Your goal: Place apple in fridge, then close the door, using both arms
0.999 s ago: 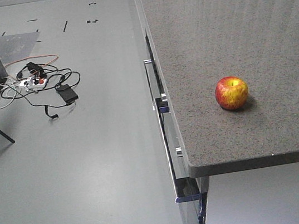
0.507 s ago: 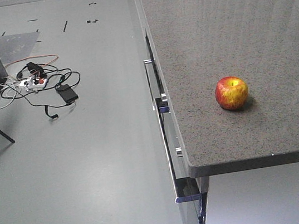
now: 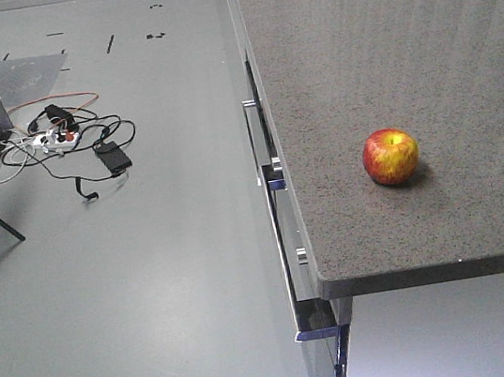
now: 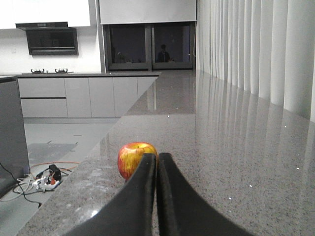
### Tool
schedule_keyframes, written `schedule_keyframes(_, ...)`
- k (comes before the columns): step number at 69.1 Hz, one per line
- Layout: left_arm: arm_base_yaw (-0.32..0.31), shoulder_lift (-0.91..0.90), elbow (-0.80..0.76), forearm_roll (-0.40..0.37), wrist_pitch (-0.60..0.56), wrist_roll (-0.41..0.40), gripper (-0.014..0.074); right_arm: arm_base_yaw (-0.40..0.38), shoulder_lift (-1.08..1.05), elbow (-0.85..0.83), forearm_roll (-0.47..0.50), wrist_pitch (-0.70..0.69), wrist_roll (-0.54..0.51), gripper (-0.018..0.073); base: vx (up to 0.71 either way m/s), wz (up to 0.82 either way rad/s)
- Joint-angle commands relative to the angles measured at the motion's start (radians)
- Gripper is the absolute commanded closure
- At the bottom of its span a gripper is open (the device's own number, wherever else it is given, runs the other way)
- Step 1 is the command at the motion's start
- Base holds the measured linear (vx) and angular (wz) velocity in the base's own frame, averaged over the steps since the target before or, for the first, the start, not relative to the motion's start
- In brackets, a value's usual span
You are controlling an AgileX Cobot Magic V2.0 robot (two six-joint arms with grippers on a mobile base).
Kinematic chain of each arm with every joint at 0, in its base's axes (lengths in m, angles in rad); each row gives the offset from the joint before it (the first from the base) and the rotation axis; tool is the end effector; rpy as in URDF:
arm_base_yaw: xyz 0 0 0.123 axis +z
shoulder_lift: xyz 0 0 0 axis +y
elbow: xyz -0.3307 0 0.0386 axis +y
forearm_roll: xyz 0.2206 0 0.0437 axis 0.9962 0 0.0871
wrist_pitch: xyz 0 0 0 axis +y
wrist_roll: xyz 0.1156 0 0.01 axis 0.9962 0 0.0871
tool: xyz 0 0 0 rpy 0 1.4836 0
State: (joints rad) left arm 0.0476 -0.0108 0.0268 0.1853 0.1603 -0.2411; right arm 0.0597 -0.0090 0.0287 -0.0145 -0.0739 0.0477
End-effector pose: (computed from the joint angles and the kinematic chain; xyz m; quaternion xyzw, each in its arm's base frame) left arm 0.0055 0.0037 0.1881 -0.0489 0.7354 0.0073 0.6759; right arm 0.0053 0.0004 0.2142 -0.0091 0.6553 0.0354 0.7545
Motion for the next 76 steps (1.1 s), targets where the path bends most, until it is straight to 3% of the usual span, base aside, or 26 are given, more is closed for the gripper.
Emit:
schedule_keyframes(1,-0.002,-0.016,0.015,-0.001,-0.07,-0.007,0.0604,-0.002,-0.007,0.009,0.033,-0.09,0.029,0.0562,0.0,0.0)
schedule_keyframes(9,-0.002,-0.016,0.015,-0.001,-0.07,-0.007,0.0604,0.001,-0.005,-0.007,0.079,-0.067,0.083,0.0562,0.0,0.0)
schedule_keyframes(19,-0.002,-0.016,0.015,-0.001,-0.07,-0.007,0.0604,0.001,0.027,-0.189,0.079,0.152,0.072,0.0562,0.0,0.0)
schedule_keyframes(26,-0.002,-0.016,0.015,-0.001,-0.07,-0.007,0.0604,0.001,0.111,-0.378,0.084,0.351,0.041,0.0561,0.0,0.0)
schedule_keyframes(34,-0.002,-0.016,0.015,-0.001,-0.07,-0.007,0.0604,0.001,0.25,-0.596,0.137,0.535,-0.089,0.0533,0.0,0.0)
schedule_keyframes(41,-0.002,-0.016,0.015,-0.001,-0.07,-0.007,0.0604,0.001,0.359,-0.738,0.287,0.603,-0.273,0.0432,0.0,0.0)
schedule_keyframes(47,-0.002,-0.016,0.015,-0.001,-0.07,-0.007,0.0604,0.001,0.423,-0.807,0.423,0.606,-0.419,0.0275,0.0,0.0)
schedule_keyframes(57,-0.002,-0.016,0.015,-0.001,-0.07,-0.007,0.0604,0.001,0.515,-0.83,0.629,0.484,-0.583,-0.0022,0.0,0.0)
schedule_keyframes(62,-0.002,-0.016,0.015,-0.001,-0.07,-0.007,0.0604,0.001,0.547,-0.83,0.658,0.432,-0.675,-0.0127,0.0,0.0)
schedule_keyframes(67,-0.002,-0.016,0.015,-0.001,-0.07,-0.007,0.0604,0.001,0.583,-0.832,0.679,0.416,-0.722,-0.0168,0.0,0.0)
schedule_keyframes(76,-0.002,-0.016,0.015,-0.001,-0.07,-0.007,0.0604,0.001,0.694,-0.898,0.689,0.446,-0.775,-0.0158,0.0,0.0)
